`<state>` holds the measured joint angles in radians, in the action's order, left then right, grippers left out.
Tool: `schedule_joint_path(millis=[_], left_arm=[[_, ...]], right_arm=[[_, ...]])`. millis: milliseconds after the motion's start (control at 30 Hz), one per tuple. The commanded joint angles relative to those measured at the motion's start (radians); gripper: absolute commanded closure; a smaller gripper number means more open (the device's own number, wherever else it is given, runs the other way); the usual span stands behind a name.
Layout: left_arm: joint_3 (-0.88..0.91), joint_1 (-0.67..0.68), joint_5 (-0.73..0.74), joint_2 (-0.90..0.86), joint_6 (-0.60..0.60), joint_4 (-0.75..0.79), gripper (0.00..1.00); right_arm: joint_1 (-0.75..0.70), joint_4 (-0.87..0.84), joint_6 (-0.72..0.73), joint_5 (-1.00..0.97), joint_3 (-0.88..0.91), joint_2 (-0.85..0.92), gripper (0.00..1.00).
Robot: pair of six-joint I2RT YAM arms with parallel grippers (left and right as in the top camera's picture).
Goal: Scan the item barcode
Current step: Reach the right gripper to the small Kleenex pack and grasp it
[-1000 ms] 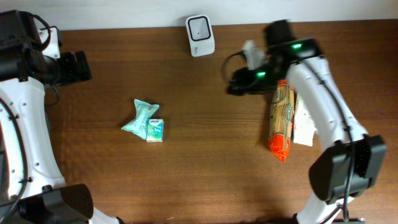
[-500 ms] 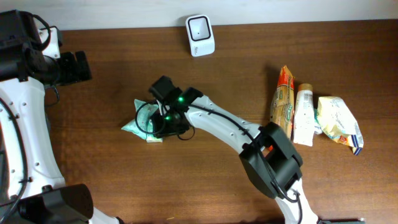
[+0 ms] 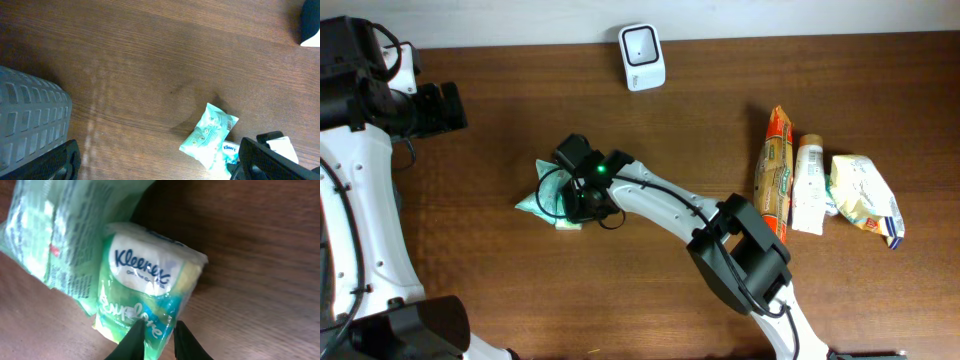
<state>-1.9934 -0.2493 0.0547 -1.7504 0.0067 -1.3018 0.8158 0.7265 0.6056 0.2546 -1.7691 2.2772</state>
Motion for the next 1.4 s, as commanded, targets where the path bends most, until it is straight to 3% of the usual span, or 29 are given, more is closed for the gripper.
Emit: schedule_joint_path(millis=[0, 167, 233, 267, 367, 500, 567, 633, 700, 733, 767, 800, 867, 967, 1033, 1233, 1367], left_arm=[[-0.005, -0.002, 0.001, 0.005, 0.008, -0.002, 0.01], [-0.005, -0.002, 0.001, 0.005, 0.008, -0.002, 0.01], [-0.005, -0.003, 0.001, 0.005, 0.008, -0.002, 0.01], [-0.005, -0.003, 0.001, 0.005, 0.008, -0.002, 0.01], [-0.005, -0.003, 0.001, 0.005, 0.008, -0.002, 0.01], [-0.005, -0.002, 0.001, 0.005, 0.008, -0.002, 0.01], [-0.005, -0.002, 0.001, 0.005, 0.008, -0.002, 0.01], [-0.005, -0.003, 0.001, 0.005, 0.008, -0.002, 0.01], [-0.005, -0.003, 0.001, 0.005, 0.008, -0.002, 0.01], [-0.005, -0.002, 0.001, 0.005, 0.008, -0.002, 0.01], [-0.005, -0.002, 0.001, 0.005, 0.008, -0.002, 0.01], [-0.005, -0.002, 0.001, 0.005, 0.008, -0.002, 0.01], [-0.005, -0.003, 0.001, 0.005, 0.008, -0.002, 0.01], [-0.005, -0.002, 0.001, 0.005, 0.008, -0.002, 0.01], [-0.005, -0.005, 0.001, 0.005, 0.008, -0.002, 0.01], [-0.005, -0.005, 0.001, 0.005, 0.008, -0.001, 0.01], [-0.005, -0.005, 0.001, 0.005, 0.008, -0.002, 0.01]], right_arm=[[0.044, -0.010, 0.006, -0.001, -0.002, 0.036, 0.79], [0.047, 0.002, 0.006, 0.022, -0.002, 0.085, 0.80], [0.041, 0.021, 0.005, 0.031, -0.002, 0.084, 0.96], [0.035, 0.035, -0.001, 0.050, -0.004, 0.083, 0.96], [-0.024, 0.214, -0.249, 0.145, -0.062, 0.055, 0.96], [-0.132, 0.550, -0.807, 0.240, -0.185, 0.038, 0.96], [-0.185, 0.633, -1.003, 0.238, -0.191, 0.038, 0.96], [-0.251, 0.643, -1.123, 0.228, -0.189, 0.039, 0.96], [-0.293, 0.634, -1.153, 0.226, -0.189, 0.039, 0.96], [-0.311, 0.627, -1.152, 0.216, -0.189, 0.039, 0.95], [-0.321, 0.621, -1.152, 0.216, -0.189, 0.039, 0.79], [-0.329, 0.618, -1.120, 0.216, -0.189, 0.039, 0.56], [-0.336, 0.607, -0.995, 0.212, -0.189, 0.039, 0.49], [-0.353, 0.585, -0.653, 0.205, -0.163, 0.039, 0.49], [-0.352, 0.546, -0.526, 0.206, -0.121, 0.039, 0.49], [-0.345, 0.423, -0.438, 0.233, 0.015, 0.039, 0.49], [-0.332, 0.347, -0.379, 0.232, 0.045, 0.039, 0.64]])
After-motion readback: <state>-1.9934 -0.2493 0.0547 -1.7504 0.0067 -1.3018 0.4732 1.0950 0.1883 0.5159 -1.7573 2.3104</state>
